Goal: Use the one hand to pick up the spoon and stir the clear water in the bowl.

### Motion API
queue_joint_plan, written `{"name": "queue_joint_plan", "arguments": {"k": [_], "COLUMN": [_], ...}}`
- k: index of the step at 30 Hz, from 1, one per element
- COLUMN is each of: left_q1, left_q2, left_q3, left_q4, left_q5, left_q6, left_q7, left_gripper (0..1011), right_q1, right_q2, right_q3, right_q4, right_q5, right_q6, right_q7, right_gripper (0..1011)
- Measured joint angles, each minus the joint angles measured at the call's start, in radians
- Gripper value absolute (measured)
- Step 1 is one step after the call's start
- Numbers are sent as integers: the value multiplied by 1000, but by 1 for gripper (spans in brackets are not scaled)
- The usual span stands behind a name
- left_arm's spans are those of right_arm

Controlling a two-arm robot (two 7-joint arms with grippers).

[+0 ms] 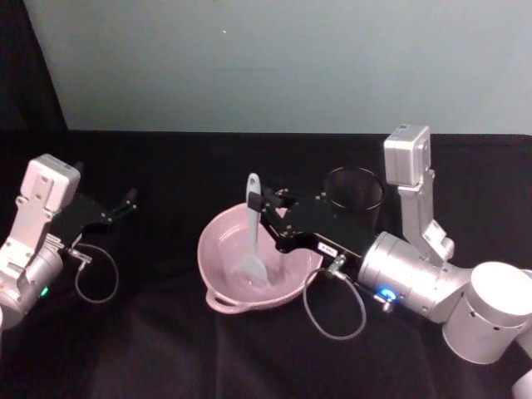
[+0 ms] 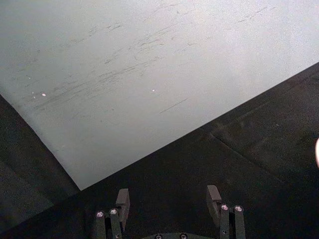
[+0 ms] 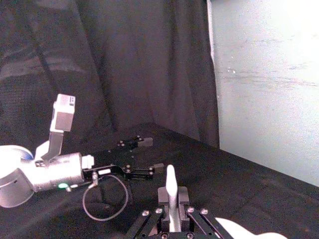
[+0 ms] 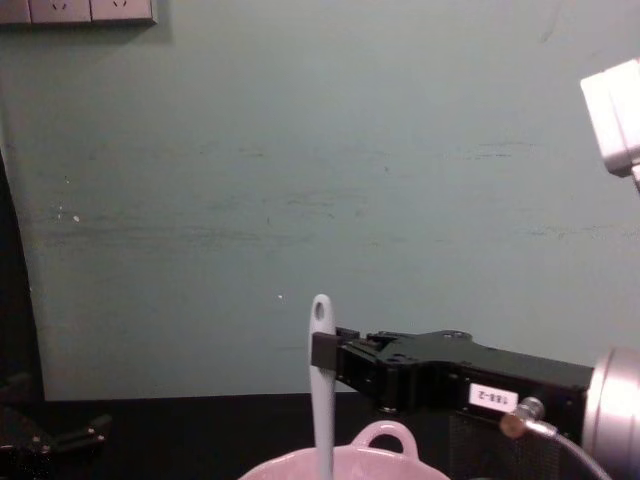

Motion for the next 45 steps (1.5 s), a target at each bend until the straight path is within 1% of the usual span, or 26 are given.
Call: {"name": "queue_joint_plan", "arguments": {"k": [10,13,22,26,28,33,37,42,45], "left_q1": [0,0,0,0,0,0,0,0,0], "left_q2": [0,0,0,0,0,0,0,0,0], "left_q3": [0,0,0,0,0,0,0,0,0], "left_q4": [0,0,0,0,0,0,0,0,0], "left_q5": [0,0,0,0,0,0,0,0,0], "left_q6": [0,0,0,0,0,0,0,0,0], "left_q7": [0,0,0,0,0,0,0,0,0], "left_gripper": [1011,1011,1011,1011,1011,1011,1011,1011,1011], "right_q1": [28,45,85,106,112,116,112,98,82], "right_q2": [-42,-62,-110,-134,-139,-143,-136,-119,-104], "right_q3": [-23,-29,-27,-19,-16,-1,15,31,41], "right_q4": [36,63,144,191,203,221,222,198,172], "right_q5": [4,1,-14,-30,-38,-62,-78,-87,-86], "right_q6": [-2,-10,-41,-64,-72,-96,-106,-105,-98], "right_q7": [-17,-26,-45,-57,-62,-72,-76,-74,-66], "right_gripper": [111,111,111,111,111,110,110,110,111]}}
